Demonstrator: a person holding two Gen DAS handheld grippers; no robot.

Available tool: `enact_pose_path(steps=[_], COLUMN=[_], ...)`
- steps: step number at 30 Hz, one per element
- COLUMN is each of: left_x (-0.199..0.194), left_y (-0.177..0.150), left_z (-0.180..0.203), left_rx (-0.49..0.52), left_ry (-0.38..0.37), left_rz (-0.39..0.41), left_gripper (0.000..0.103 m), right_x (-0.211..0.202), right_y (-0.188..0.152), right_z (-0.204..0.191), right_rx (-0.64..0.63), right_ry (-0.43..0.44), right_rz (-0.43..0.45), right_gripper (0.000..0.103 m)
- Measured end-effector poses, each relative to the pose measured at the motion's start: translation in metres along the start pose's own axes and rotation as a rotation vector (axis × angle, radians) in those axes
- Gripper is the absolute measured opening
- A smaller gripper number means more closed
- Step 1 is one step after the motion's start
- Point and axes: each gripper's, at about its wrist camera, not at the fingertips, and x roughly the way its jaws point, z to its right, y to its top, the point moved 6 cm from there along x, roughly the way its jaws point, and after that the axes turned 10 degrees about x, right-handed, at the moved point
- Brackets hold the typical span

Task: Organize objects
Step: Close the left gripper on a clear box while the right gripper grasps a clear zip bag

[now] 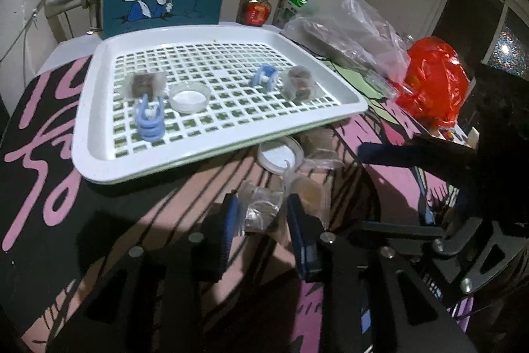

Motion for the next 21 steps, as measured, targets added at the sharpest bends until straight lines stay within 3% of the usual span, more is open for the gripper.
enact_pose_path(steps=[2, 6, 12, 18, 21], left_x=[0.0, 0.005, 0.005, 0.005, 0.005], left_y=[-0.001, -0.003, -0.003, -0.003, -0.004], left_z=[0.004, 0.005, 0.003, 0.004, 0.004], left_rx=[0.018, 0.035, 0.041, 0.059, 0.056], left_ry=[-0.004, 0.002, -0.011, -0.006, -0.014], left_rz=[-0.003, -0.016, -0.019, -0.02, -0.018], left_gripper=[0.03, 0.029, 0.029, 0.028, 0.028], right_x=[0.003, 0.013, 0.024, 0.037, 0.035], right_y=[-0.003, -0.009, -0.008, -0.009, -0.01], right_z=[-0.003, -0.006, -0.008, -0.001, 0.0], right_rx=[-0.006, -0.038, -0.096, -0.106, -0.1], right_ry=[0.013, 0.013, -0.009, -0.011, -0.003], right_rz=[-0.013, -0.061, -0.091, -0.132, -0.132], right_gripper=[0.076, 0.053, 0.051, 0.033, 0.031])
